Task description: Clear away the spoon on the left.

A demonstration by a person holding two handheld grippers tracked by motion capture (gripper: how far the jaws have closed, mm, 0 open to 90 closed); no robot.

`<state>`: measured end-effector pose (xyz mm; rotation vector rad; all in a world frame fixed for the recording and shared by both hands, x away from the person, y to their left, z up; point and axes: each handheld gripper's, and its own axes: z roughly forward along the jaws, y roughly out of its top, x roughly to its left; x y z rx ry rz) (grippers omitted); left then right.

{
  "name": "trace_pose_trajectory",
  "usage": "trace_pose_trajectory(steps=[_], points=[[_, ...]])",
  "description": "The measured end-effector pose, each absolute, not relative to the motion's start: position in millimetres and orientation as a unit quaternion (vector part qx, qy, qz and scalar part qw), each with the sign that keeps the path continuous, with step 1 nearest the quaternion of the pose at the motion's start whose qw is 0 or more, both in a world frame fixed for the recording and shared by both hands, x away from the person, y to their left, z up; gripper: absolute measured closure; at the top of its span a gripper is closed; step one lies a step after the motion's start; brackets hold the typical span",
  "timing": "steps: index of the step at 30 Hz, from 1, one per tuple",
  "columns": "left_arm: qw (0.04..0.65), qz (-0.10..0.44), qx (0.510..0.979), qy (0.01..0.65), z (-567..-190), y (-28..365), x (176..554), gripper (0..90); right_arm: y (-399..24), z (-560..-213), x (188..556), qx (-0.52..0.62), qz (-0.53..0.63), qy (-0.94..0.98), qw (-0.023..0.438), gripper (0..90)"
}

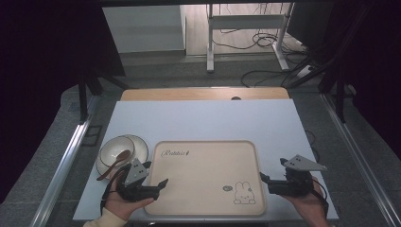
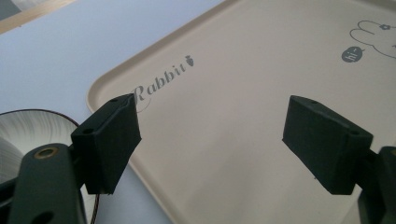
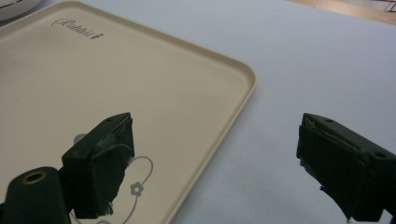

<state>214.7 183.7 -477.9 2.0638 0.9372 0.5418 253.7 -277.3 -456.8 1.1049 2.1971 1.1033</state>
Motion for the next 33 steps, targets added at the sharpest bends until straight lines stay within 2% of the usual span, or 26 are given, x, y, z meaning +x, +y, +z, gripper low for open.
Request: trace_pose_trajectory(steps=[6,27,33], points=[[0.394,0.218,0.813,0.369,-478,183,214,19.1,-286,-460,253,0.401,0.408,0.792,0.210,13.5],[0.398,0.221,0.820,0.348,-474,178,215,21.0,-290,-461,244,0.392,0.408,0.796,0.215,15.2],[0.394,0.228,0.815,0.359,-469,183,214,22.0,-291,-461,245,0.394,0.408,0.794,0.218,15.4]])
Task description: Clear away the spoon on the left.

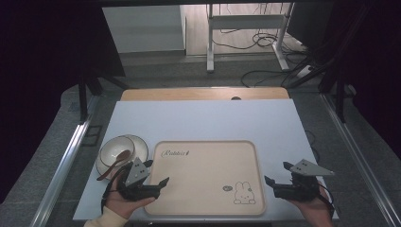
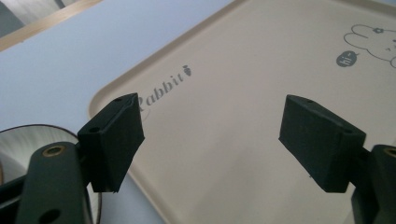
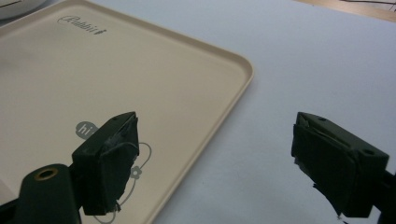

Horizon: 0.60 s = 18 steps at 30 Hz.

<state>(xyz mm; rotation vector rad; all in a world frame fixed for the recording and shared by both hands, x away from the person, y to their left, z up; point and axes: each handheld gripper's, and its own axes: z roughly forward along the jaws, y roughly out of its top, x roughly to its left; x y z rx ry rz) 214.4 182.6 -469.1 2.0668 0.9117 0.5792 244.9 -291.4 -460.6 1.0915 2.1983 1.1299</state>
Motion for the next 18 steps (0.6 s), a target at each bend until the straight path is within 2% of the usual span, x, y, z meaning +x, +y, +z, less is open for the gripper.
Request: trace_pose_trajectory(steps=[18], points=[[0.412,0.244,0.803,0.354,-442,196,206,24.0,-288,-461,243,0.381,0.413,0.798,0.217,15.6]])
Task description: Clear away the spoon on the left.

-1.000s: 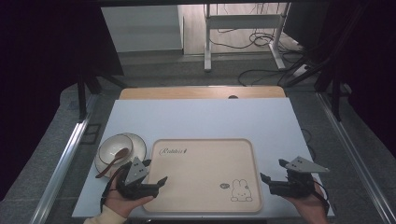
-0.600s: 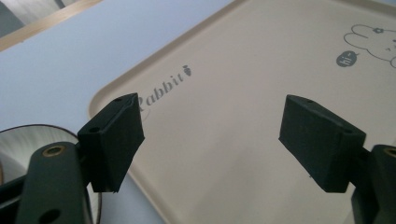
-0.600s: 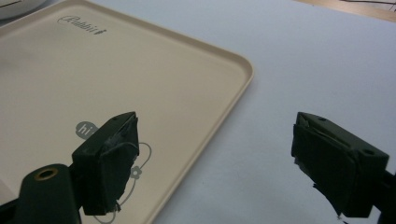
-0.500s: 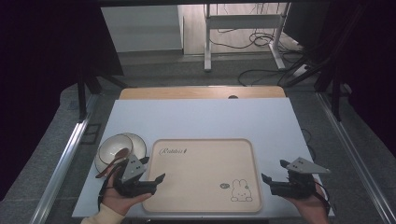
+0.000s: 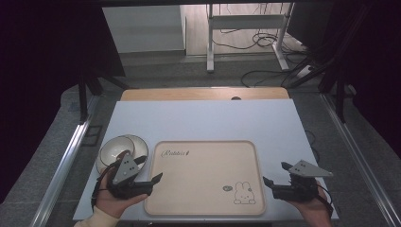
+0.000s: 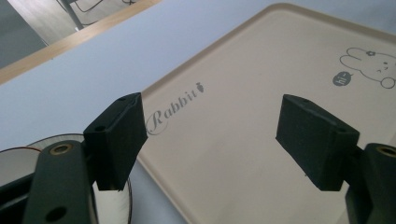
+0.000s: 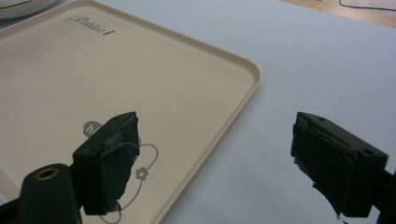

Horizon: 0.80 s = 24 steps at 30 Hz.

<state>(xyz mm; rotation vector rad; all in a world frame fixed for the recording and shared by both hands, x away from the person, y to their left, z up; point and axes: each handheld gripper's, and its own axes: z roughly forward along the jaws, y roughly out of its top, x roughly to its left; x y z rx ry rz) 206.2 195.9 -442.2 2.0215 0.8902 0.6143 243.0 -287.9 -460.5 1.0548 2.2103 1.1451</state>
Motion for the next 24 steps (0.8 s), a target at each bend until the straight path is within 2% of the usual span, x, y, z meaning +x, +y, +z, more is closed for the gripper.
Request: trace_pose_trajectory(steps=[19,24], points=[[0.412,0.274,0.785,0.372,-420,225,190,24.7,-292,-460,244,0.380,0.418,0.795,0.219,15.7],[0.410,0.272,0.787,0.373,-418,233,187,27.7,-293,-461,245,0.386,0.413,0.796,0.218,15.7]])
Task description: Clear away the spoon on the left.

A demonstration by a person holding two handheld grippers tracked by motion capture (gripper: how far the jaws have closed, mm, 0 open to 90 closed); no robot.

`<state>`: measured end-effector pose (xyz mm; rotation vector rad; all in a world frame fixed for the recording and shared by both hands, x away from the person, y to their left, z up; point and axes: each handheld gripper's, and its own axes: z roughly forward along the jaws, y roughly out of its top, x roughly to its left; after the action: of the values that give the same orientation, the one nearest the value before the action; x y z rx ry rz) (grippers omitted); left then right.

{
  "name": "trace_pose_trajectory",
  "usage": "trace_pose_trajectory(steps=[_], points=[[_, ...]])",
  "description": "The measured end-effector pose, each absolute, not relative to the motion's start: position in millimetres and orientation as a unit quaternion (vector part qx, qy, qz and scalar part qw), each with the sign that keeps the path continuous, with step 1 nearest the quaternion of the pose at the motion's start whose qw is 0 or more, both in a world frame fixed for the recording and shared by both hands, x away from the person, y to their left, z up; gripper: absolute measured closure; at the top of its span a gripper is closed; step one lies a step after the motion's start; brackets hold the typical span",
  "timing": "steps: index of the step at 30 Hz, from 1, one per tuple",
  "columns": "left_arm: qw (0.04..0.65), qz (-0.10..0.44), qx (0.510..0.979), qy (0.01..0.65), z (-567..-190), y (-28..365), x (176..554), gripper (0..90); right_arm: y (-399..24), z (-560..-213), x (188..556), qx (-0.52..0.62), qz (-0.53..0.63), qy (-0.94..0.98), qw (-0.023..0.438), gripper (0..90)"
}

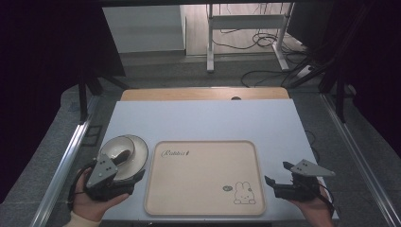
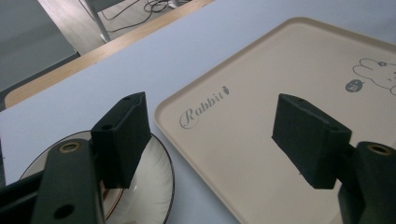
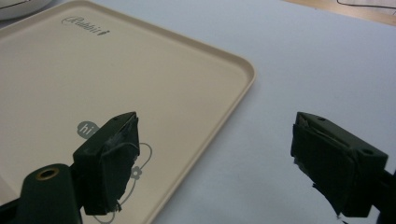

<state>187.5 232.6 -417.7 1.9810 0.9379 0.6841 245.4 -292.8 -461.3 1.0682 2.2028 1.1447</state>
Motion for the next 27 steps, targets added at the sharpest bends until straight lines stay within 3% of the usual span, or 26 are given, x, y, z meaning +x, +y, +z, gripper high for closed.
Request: trace_pose_trajectory(steps=[27], points=[[0.400,0.273,0.763,0.428,-429,275,175,24.7,-291,-463,245,0.389,0.406,0.797,0.220,15.9]])
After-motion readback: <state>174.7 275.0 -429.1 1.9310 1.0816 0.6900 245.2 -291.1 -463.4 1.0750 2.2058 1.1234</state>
